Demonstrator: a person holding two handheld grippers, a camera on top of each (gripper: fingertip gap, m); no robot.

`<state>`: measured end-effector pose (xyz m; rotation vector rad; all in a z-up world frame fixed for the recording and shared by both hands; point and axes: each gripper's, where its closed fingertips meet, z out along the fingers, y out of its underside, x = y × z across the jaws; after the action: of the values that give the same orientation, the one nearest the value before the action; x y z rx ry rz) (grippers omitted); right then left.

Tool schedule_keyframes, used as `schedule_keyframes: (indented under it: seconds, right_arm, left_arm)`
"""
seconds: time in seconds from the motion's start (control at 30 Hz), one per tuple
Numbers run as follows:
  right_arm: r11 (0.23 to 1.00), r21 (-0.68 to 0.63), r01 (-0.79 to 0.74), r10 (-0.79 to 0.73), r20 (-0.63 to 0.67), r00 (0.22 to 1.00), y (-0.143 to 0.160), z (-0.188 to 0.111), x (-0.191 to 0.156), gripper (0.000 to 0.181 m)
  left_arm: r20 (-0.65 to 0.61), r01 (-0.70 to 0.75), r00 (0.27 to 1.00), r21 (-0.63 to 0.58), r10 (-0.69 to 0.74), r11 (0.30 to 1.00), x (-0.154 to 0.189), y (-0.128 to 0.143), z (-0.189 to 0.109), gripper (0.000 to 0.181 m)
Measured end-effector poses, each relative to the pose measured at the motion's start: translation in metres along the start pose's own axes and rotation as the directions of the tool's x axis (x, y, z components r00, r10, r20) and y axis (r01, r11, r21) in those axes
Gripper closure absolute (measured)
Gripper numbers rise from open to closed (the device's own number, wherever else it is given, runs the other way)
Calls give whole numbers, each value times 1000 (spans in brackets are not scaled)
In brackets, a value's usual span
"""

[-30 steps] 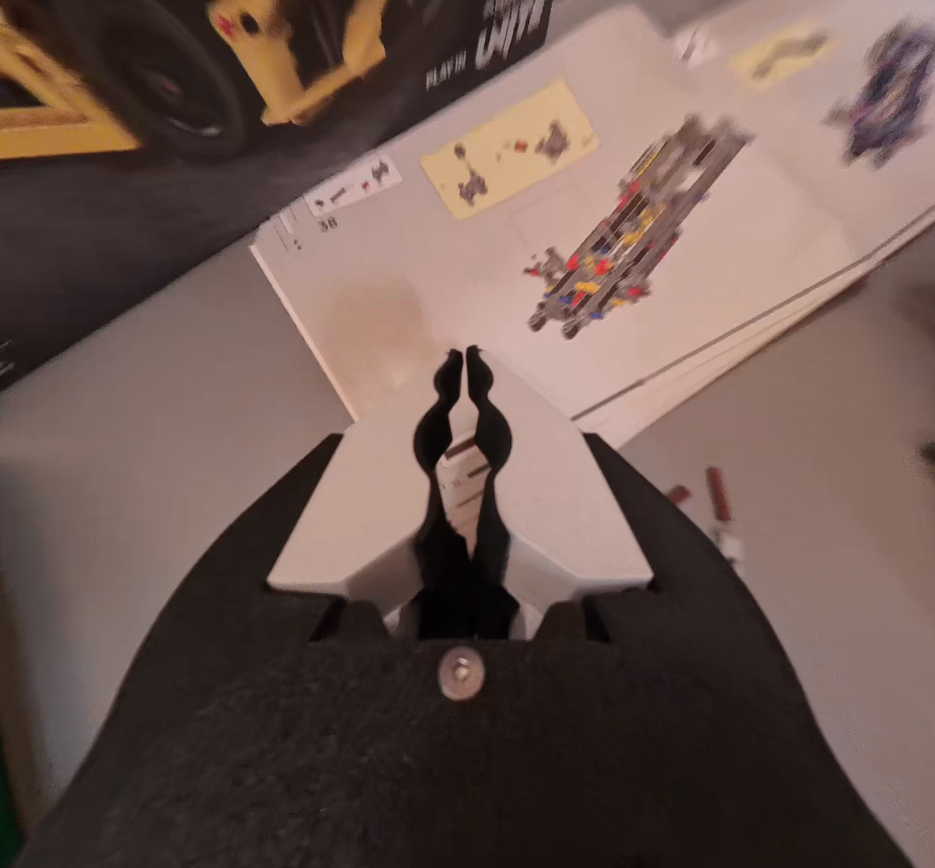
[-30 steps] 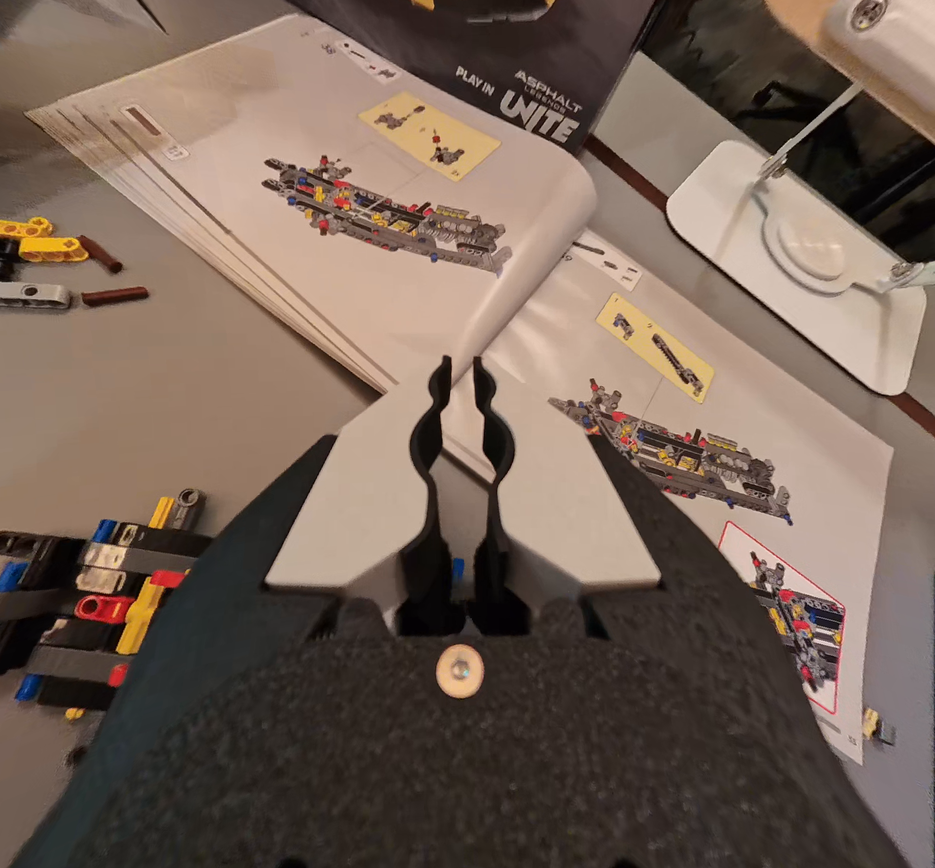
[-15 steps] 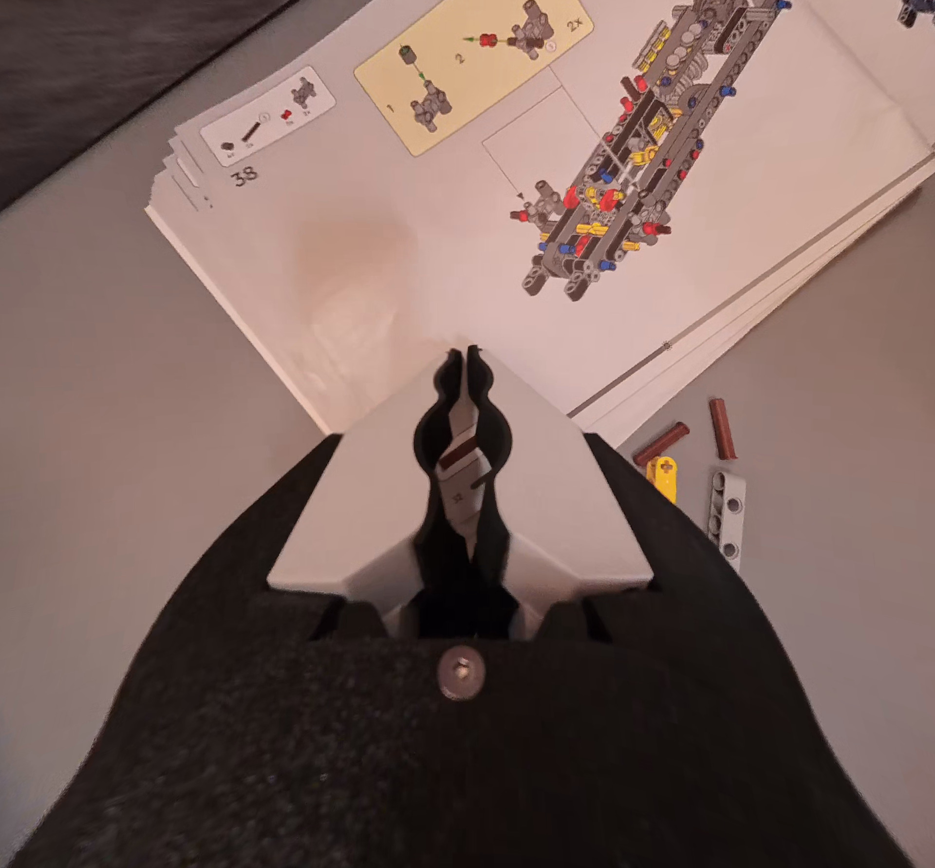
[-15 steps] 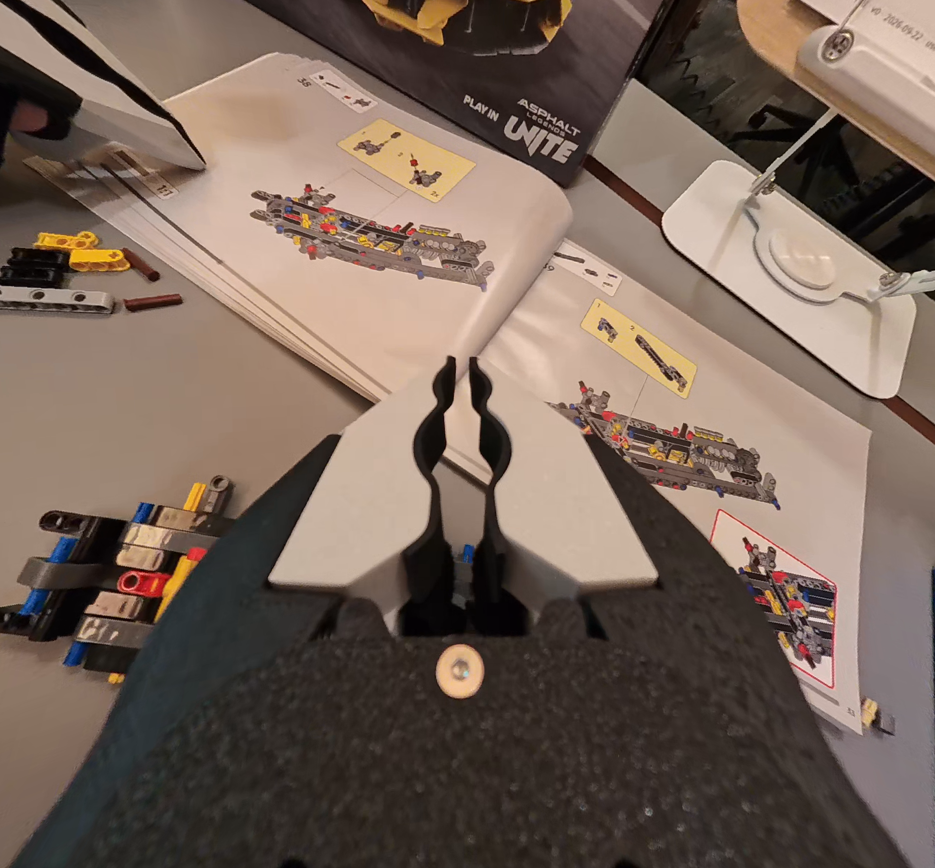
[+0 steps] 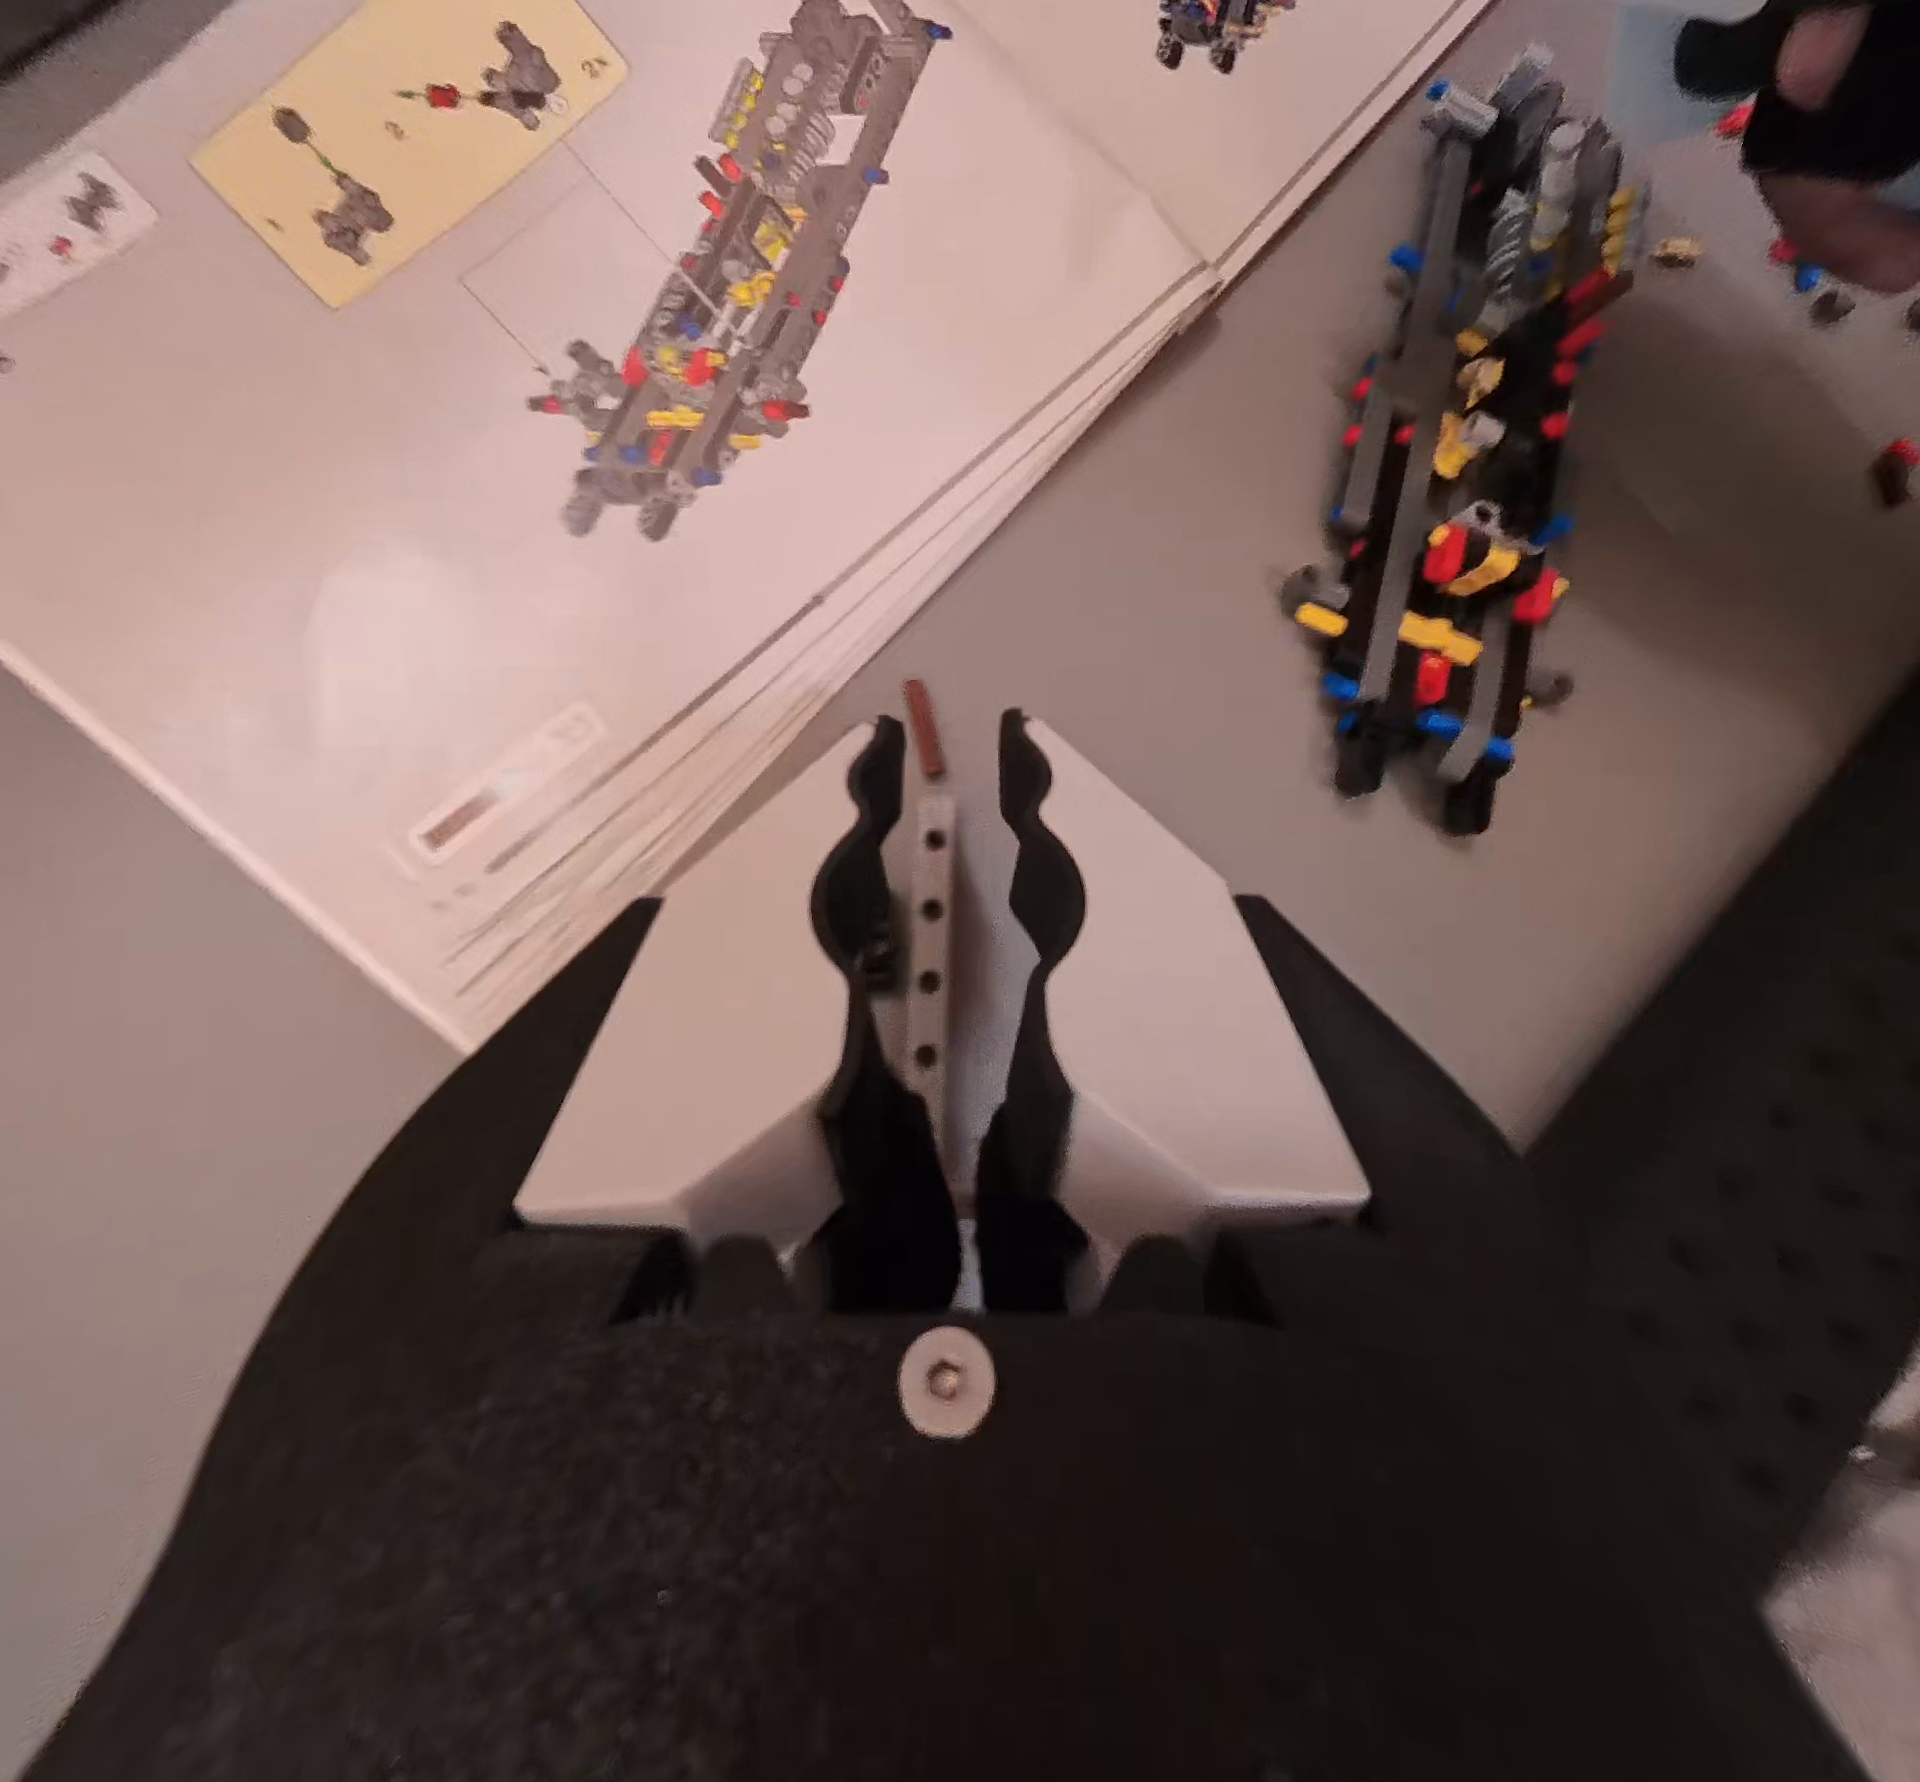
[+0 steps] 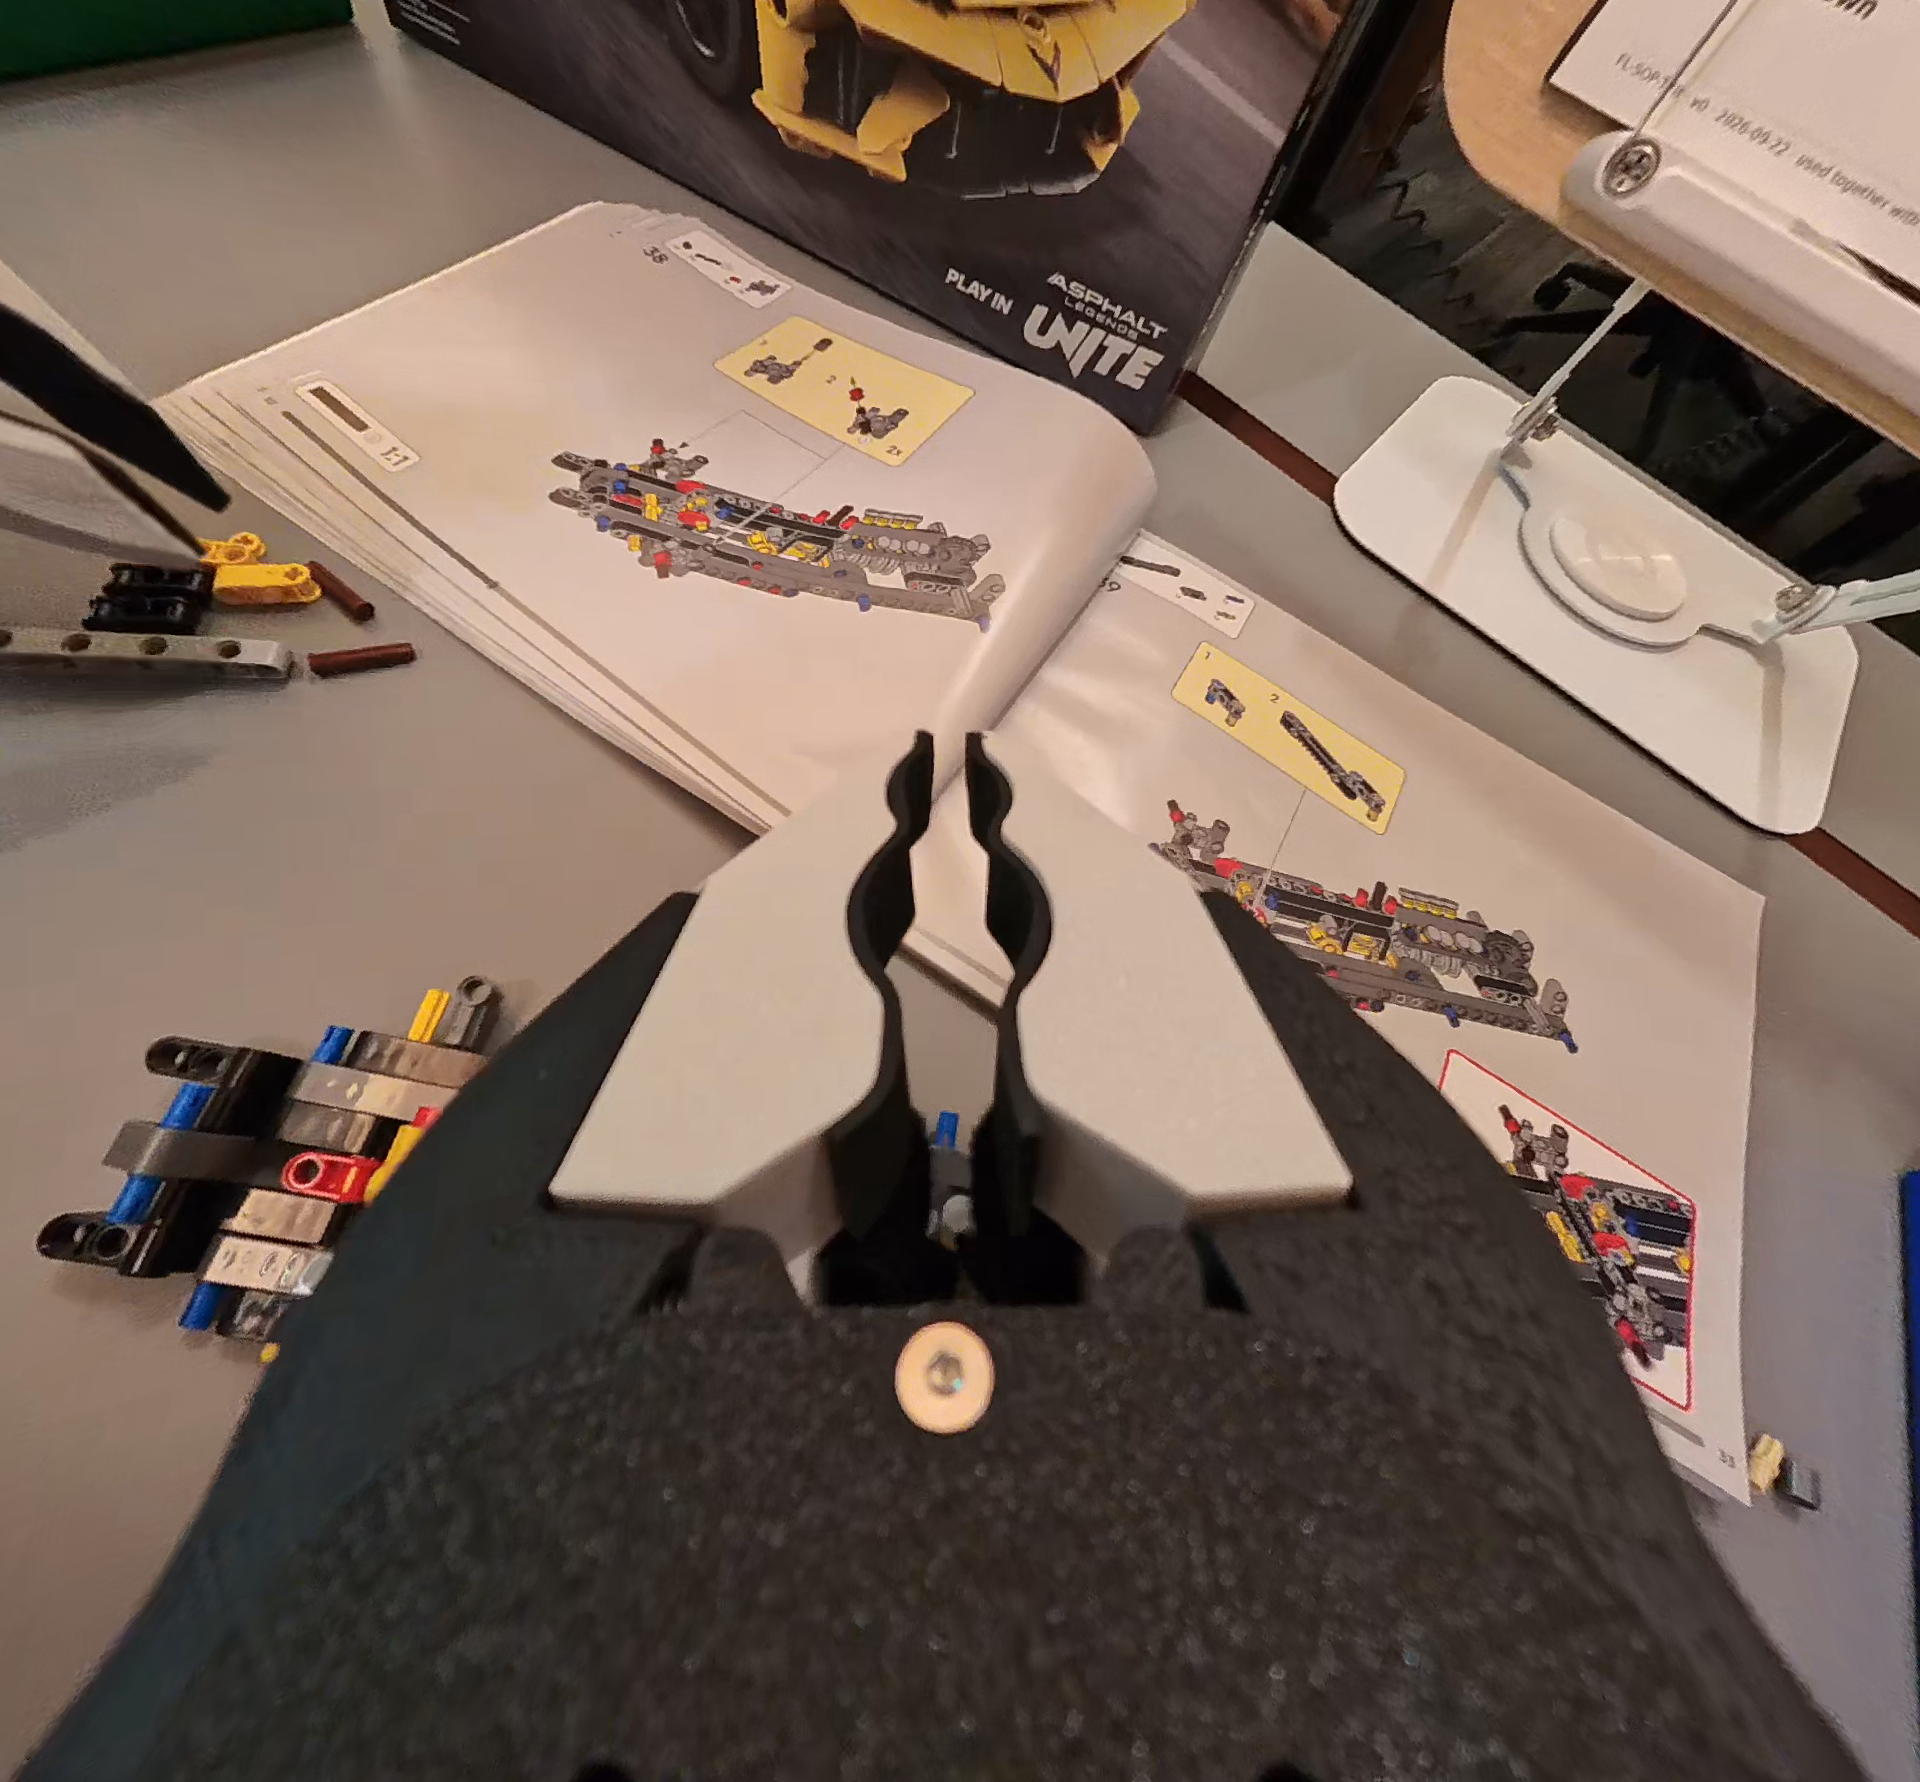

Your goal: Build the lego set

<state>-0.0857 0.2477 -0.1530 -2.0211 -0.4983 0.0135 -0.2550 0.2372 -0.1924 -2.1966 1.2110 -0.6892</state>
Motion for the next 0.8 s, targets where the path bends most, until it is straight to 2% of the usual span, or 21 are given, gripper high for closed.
schedule_keyframes:
  seconds: [0.07,0.3,0.53,0.6,0.7,0.8]
  right_arm:
    - [1000,-5,14,-14,-10,1000,1,-1,1,177]
    - [999,21,-30,30,10,1000,-2,-7,6,177]
    - [998,26,-65,64,31,997,-1,-9,8,177]
    - [998,21,-65,64,34,997,0,-9,8,177]
    - [998,19,-65,64,41,997,0,-8,7,177]
    - [998,21,-61,60,52,997,-1,-8,3,177]
  left_arm:
    - [-18,18,1000,-33,-19,999,9,-1,8,162]
    - [88,-35,995,-204,54,978,-2,11,29,163]
    - [101,-65,990,-300,100,952,-8,22,39,178]
    - [72,-135,984,-292,163,947,-9,17,32,178]
    - [8,-303,950,-219,313,927,-33,-5,3,178]
    - [-99,-573,819,-186,564,799,-69,-13,-12,179]
